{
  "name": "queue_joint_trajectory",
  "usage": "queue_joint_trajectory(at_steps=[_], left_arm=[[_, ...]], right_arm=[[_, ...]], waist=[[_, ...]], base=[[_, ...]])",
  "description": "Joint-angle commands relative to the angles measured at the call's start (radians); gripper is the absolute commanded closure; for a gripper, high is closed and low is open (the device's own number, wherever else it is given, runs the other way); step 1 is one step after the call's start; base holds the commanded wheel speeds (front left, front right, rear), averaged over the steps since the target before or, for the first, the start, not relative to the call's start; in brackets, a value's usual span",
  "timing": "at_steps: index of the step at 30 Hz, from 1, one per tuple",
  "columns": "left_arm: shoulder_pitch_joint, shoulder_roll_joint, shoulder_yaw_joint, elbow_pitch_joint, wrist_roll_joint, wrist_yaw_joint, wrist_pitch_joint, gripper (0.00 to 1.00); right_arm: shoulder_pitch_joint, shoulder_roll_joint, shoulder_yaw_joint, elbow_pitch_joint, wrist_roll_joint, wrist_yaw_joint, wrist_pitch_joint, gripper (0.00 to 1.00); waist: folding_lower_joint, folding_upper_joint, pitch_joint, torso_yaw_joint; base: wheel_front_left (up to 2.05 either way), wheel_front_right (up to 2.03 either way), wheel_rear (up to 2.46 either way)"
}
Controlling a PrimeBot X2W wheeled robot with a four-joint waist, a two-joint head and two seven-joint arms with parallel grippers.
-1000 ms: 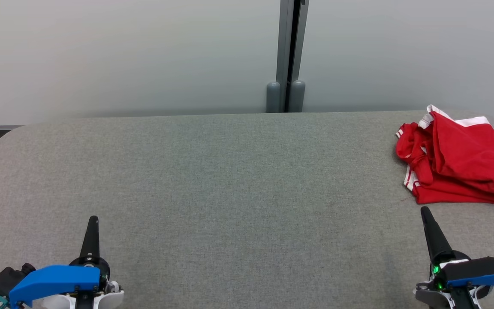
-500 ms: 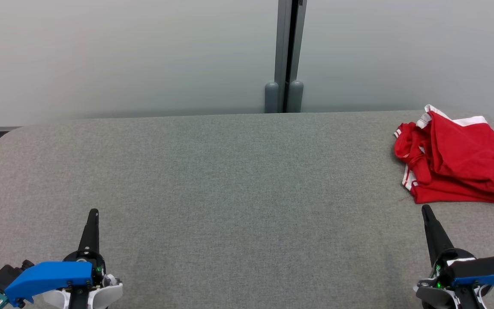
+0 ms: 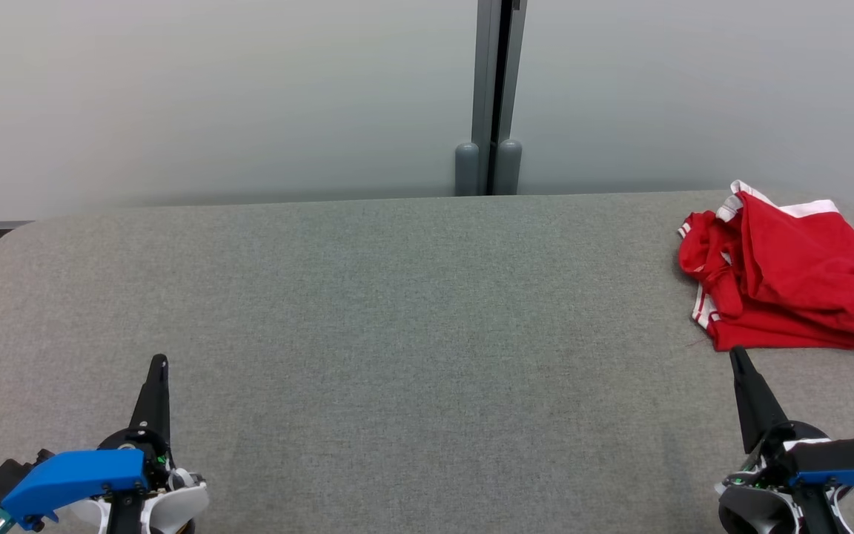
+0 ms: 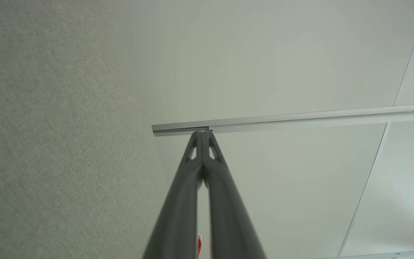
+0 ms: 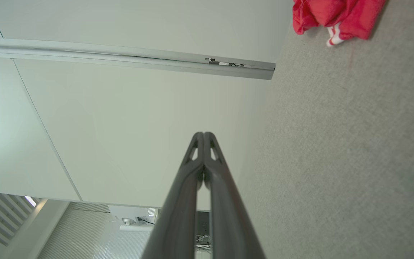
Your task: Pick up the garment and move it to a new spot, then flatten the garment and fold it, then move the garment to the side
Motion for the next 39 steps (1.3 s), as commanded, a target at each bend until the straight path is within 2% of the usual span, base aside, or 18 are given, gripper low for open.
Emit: queue_joint_trajectory(at_steps=[1,13,39], left_arm=[[-0.021,-0.002,0.004,-0.007,-0.026,-0.008,0.008,1.0],[-0.024,-0.006,0.012,-0.011,-0.098,-0.017,0.027,1.0],[-0.024,-0.005,0.012,-0.011,-0.094,-0.013,0.027,1.0]], right_arm=[[-0.013,-0.006,-0.005,0.001,0.026,0.0,0.007,1.0],[-0.021,-0.006,-0.008,0.004,0.096,0.0,0.02,1.0],[-0.02,-0.006,-0.008,0.004,0.093,0.0,0.019,1.0]], waist=[[0.0,-0.0001,0.0,-0.001],[-0.0001,-0.0001,-0.001,-0.004],[-0.0001,-0.0001,-0.001,-0.004]], base=[[0.0,0.0,0.0],[0.0,0.0,0.0],[0.0,0.0,0.0]])
